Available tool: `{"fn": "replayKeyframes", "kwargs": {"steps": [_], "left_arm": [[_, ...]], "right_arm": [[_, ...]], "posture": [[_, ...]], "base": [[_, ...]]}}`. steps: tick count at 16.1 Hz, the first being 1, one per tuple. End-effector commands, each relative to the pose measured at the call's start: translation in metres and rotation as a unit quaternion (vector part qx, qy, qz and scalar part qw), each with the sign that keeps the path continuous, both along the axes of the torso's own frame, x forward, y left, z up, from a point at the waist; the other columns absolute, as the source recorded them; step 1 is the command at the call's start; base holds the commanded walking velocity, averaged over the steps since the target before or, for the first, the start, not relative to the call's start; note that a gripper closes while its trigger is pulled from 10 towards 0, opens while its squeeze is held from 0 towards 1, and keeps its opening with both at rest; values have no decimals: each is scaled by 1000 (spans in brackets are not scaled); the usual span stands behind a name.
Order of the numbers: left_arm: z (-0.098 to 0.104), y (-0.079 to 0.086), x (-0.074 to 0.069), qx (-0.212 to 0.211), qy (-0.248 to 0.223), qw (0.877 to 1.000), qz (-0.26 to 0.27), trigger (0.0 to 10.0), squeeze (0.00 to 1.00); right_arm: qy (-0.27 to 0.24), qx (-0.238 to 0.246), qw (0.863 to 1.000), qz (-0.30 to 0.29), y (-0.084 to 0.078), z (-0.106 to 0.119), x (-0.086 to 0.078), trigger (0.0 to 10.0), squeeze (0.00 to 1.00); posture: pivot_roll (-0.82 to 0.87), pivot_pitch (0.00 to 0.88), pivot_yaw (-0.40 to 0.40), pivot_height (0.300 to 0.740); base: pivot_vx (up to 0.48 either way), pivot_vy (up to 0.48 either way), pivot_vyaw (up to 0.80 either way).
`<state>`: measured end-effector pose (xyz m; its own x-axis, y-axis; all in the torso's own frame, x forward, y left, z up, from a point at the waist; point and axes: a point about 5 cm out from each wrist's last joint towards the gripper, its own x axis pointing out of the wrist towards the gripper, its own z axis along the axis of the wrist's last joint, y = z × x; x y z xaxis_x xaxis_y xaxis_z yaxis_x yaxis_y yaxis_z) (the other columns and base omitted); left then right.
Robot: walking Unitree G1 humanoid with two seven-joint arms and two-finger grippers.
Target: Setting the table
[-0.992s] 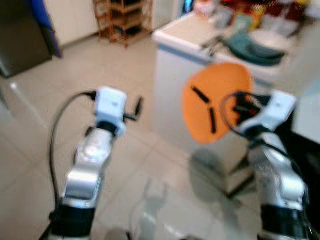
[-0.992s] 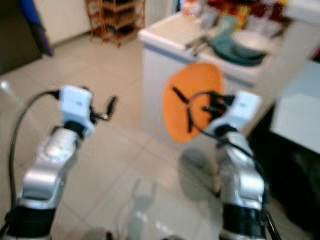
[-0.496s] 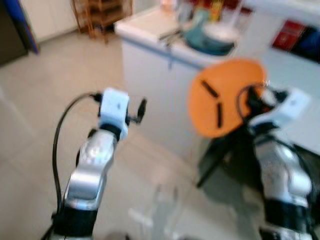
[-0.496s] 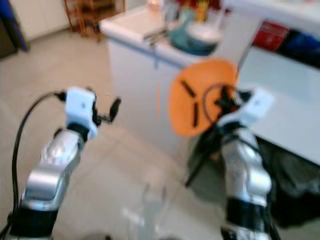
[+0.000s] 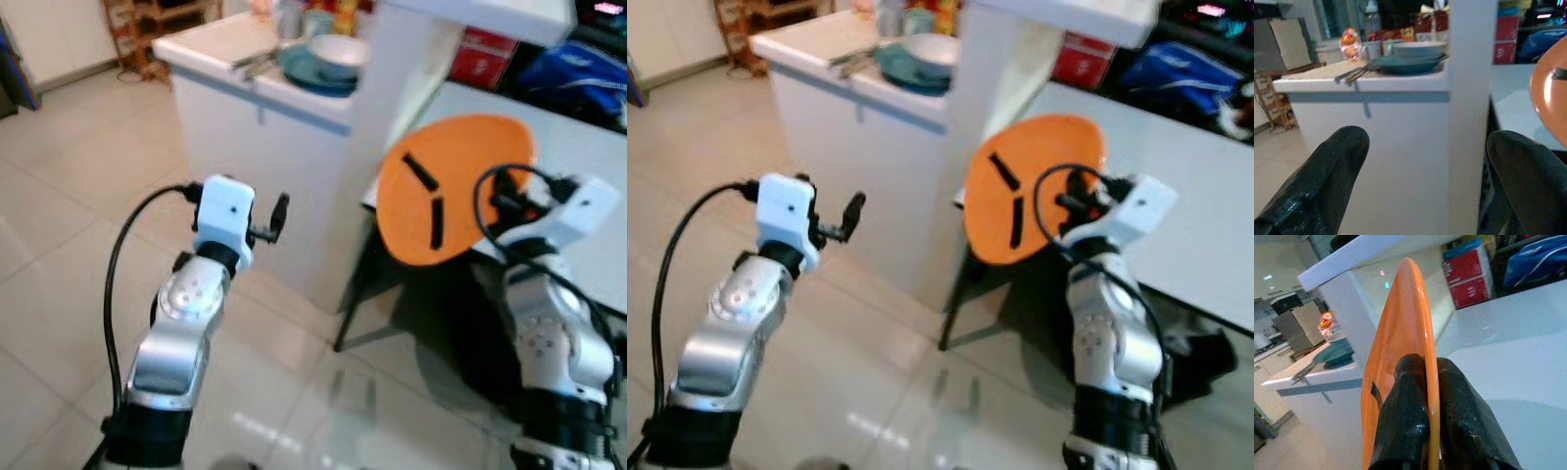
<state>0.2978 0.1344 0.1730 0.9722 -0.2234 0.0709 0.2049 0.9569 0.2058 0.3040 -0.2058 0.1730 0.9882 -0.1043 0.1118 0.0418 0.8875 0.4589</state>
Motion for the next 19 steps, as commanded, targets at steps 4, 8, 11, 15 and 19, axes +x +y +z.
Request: {"fn": "replayKeyframes", "kwargs": {"steps": [4,8,11,15,19], "left_arm": [[1,1,-1,1,-1,1000,0,10000,0],[1,1,-1,2,-1,1000,-1,10000,0],[1,0,-1,2,0,1000,-6,10000,0],[1,-5,-1,2,0,1000,-12,10000,0],[1,-5,-1,1,0,1000,-14,10000,0]], "right_arm": [[-38,89,995,6,0,16,4,10000,0],[-40,99,994,10,1,16,3,10000,0],[-34,106,994,2,-1,15,2,10000,0],[-15,64,998,-8,-1,10,0,10000,0],[-6,71,997,-1,3,6,-1,10000,0]], "posture": [[50,0,-73,740],[51,1,-70,740],[45,4,-63,740],[38,14,-62,740],[37,18,-62,740]], "base": [[0,-480,0],[0,-480,0],[0,-480,0],[0,-480,0],[0,-480,0]]}}
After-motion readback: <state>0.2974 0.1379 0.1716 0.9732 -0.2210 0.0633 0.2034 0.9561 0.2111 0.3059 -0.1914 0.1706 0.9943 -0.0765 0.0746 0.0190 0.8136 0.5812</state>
